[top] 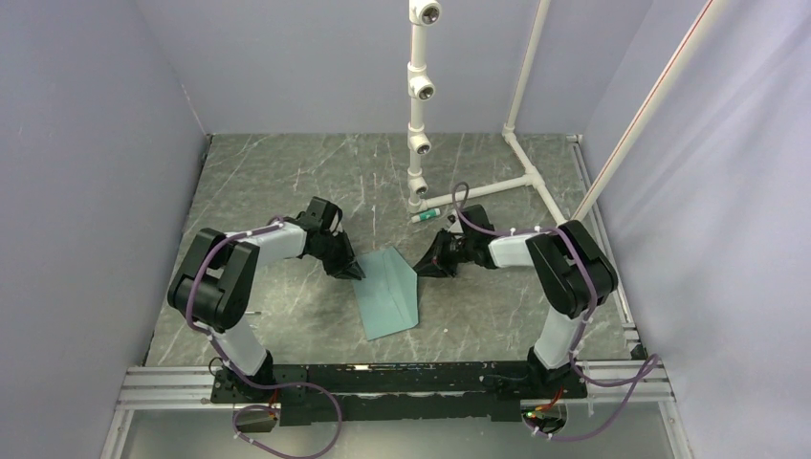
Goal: Place the letter into the envelope and seal it
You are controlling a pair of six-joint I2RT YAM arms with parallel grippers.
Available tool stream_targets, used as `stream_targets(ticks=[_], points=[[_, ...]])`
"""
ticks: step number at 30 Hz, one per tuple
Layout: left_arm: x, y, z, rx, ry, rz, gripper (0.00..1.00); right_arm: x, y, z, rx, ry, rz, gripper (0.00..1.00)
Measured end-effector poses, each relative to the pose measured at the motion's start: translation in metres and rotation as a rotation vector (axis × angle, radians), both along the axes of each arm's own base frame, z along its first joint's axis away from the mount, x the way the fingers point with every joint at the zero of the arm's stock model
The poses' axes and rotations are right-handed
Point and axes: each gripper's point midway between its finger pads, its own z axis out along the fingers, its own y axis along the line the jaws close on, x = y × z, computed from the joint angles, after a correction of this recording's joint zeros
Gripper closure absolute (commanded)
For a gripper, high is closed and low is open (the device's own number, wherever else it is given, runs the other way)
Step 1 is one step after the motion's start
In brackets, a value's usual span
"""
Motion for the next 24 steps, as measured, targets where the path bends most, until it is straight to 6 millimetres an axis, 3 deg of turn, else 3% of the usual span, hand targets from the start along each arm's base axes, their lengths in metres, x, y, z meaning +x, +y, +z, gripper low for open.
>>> stream_targets(ticks=[13, 24], points=[[-0.001, 0.0, -0.002, -0.005, 0.025, 0.077, 0.83, -0.034, 0.043, 0.011, 0.041, -0.045, 0.191, 0.88], [-0.001, 0.0, -0.003, -0.011, 0.018, 0.074, 0.87, -0.037, 0.06, -0.012, 0.024, -0.013, 0.224, 0.9]])
